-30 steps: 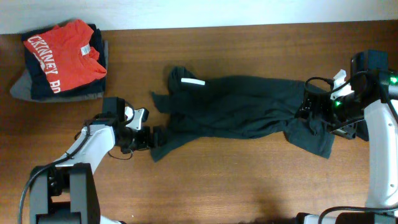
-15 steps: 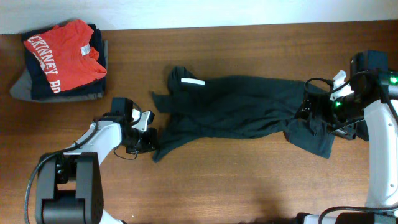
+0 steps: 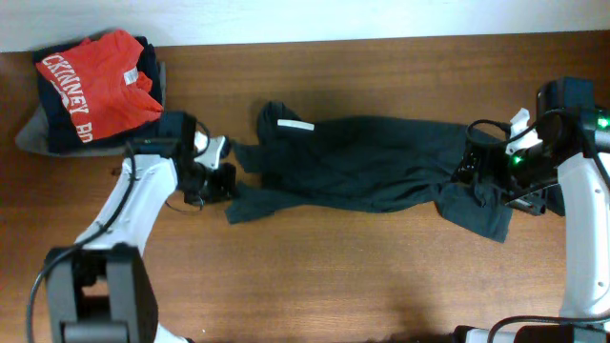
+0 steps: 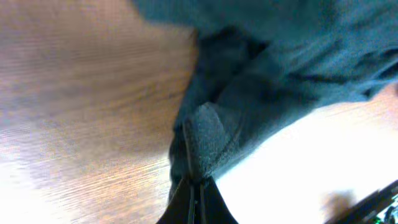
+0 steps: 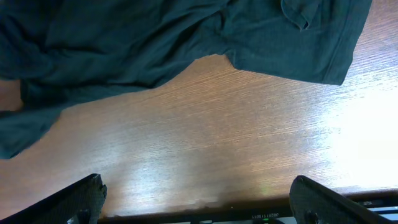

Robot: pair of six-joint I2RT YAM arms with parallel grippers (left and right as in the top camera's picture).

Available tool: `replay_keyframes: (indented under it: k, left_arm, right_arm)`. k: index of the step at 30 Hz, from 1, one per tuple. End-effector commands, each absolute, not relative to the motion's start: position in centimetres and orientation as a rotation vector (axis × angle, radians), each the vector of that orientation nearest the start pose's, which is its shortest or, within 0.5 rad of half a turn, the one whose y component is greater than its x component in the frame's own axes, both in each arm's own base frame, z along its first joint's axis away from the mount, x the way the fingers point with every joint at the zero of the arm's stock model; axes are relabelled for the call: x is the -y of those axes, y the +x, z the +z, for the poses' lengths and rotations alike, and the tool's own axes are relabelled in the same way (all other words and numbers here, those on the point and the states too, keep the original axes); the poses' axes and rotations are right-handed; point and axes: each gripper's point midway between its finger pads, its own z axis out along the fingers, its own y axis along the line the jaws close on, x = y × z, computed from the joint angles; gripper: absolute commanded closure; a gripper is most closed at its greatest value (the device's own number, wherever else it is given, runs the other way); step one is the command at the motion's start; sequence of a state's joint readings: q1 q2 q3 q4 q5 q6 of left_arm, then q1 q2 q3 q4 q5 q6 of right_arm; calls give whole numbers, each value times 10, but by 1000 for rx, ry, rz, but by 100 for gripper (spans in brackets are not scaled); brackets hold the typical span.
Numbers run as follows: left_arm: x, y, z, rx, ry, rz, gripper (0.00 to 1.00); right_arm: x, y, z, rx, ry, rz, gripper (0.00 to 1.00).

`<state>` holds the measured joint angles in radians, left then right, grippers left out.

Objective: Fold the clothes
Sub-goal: 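Grasp the shirt's left end with the left gripper, right end with right, then pull both shirt ends outward with both grippers to stretch it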

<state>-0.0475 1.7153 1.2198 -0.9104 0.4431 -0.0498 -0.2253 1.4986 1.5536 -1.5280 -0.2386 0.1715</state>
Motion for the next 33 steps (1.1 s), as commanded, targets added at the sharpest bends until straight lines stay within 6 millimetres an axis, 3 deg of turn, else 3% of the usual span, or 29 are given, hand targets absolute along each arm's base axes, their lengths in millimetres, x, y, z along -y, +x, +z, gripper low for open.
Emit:
replay_keyframes:
  k: [1,4,9,13,18,25,33]
  left_arm:
    - [88,349,135,-2785,115,-621,99]
    - [73,350,162,-2729,61,-485,99]
    - [38,347,190,-2653,-73,-278,99]
    - [11,341,204,-2611,-176,-225,99]
    - [-12,332,205,-2616,-269,-201,99]
    - [-16,329,204,-2630,-282,-187,99]
    - [-18,329,203,-2630,-285,-177,99]
  right_arm:
    - [17,261,201,-3001,562,353,1]
    - [19,254,186,-3040,577,324,1]
    - [18,250,158,-3061,692,334,1]
    - [6,253,138,-3045,717,454,1]
    - [-15,253,114,-3025,717,646,1]
    - [-30,233,77,-3041,857,757,1]
    - [-25,205,36,-3101,898,660,1]
